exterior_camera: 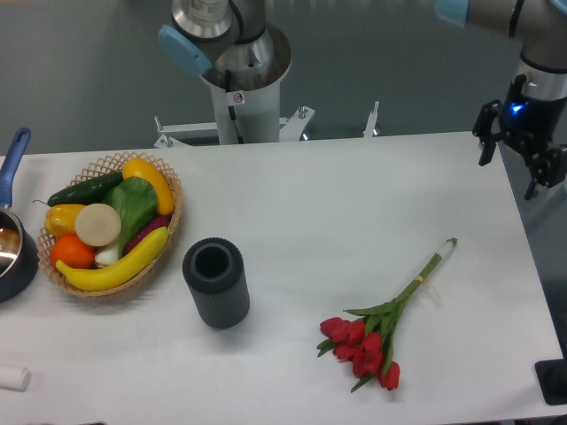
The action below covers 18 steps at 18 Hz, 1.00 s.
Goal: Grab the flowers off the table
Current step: 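Move the open gripper toward the stems of the red tulip bouquet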
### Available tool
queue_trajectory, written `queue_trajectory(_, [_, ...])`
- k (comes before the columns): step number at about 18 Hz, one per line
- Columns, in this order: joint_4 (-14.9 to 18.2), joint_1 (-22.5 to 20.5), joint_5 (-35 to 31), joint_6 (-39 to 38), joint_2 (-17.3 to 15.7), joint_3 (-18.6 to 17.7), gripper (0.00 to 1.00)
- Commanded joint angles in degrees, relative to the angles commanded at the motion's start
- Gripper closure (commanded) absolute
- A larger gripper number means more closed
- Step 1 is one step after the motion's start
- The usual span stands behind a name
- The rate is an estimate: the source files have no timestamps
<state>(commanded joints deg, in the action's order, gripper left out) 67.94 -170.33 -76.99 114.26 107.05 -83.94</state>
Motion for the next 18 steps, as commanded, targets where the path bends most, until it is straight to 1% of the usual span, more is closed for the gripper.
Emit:
queue_trajectory(6, [0.2, 0.1, 0.4, -0.3, 0.0, -0.1, 0.00])
queue_trajectory(9, [0.3, 0.8, 0.4, -6.4, 0.1, -0.2, 0.00])
queue_trajectory(12, [-0.1, 2.1, 0.1, -9.6, 0.0, -1.3, 0.00])
queue_trajectory(15, [-0.4, 3.1, -0.1, -15.4, 0.1, -1.3, 0.00])
queue_trajectory(18, [-0.3, 4.5, -0.4, -17.0, 0.3, -1.5, 0.00])
